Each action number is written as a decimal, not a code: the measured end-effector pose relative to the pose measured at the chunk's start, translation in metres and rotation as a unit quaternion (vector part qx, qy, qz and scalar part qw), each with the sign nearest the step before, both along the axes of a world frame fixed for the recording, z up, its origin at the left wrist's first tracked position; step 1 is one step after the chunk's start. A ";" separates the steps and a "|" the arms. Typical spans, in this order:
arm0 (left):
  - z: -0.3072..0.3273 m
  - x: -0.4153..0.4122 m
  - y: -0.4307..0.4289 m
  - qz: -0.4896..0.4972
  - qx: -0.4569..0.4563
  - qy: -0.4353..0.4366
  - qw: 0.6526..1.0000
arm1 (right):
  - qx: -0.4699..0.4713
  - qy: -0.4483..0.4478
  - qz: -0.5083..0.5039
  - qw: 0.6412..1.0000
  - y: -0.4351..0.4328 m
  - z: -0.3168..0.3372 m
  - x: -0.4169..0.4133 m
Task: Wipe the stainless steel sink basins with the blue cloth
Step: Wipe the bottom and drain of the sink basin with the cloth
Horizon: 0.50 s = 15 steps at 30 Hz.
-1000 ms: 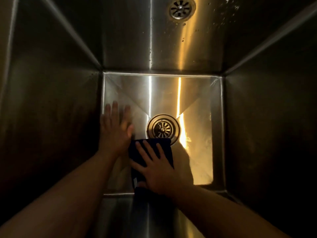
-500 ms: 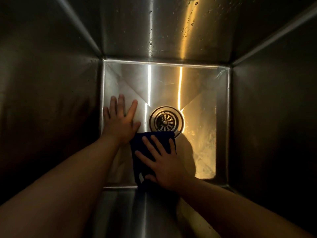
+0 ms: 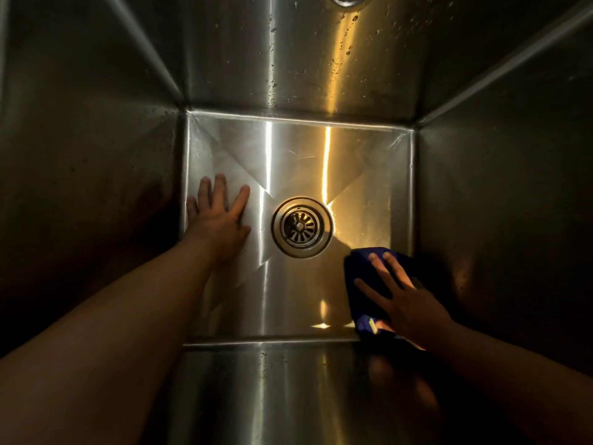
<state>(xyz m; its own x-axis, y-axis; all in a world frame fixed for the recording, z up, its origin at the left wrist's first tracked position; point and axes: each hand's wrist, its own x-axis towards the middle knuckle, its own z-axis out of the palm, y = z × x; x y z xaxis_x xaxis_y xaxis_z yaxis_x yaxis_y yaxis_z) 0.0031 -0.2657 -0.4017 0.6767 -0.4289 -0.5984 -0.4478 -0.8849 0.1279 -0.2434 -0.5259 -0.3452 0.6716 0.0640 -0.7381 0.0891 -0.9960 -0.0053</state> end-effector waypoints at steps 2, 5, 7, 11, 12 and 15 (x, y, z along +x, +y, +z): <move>0.001 0.001 -0.002 -0.001 0.009 0.005 1.000 | 0.005 -0.021 -0.019 1.000 -0.001 0.001 -0.006; 0.001 0.003 -0.006 -0.012 0.025 0.001 1.000 | 0.006 0.018 0.001 1.000 0.005 -0.018 -0.016; 0.000 0.004 -0.008 -0.018 0.035 0.000 0.999 | 0.012 0.017 0.009 1.000 0.011 -0.026 -0.014; -0.001 0.007 -0.009 -0.020 0.033 -0.004 0.999 | 0.061 0.022 -0.017 0.998 0.044 -0.033 0.000; -0.002 0.007 -0.009 -0.022 0.034 -0.007 0.999 | 0.073 0.008 -0.020 0.997 0.058 -0.035 0.005; -0.003 0.007 -0.009 -0.029 0.035 -0.019 0.999 | 0.099 -0.027 -0.029 0.994 0.099 -0.041 0.025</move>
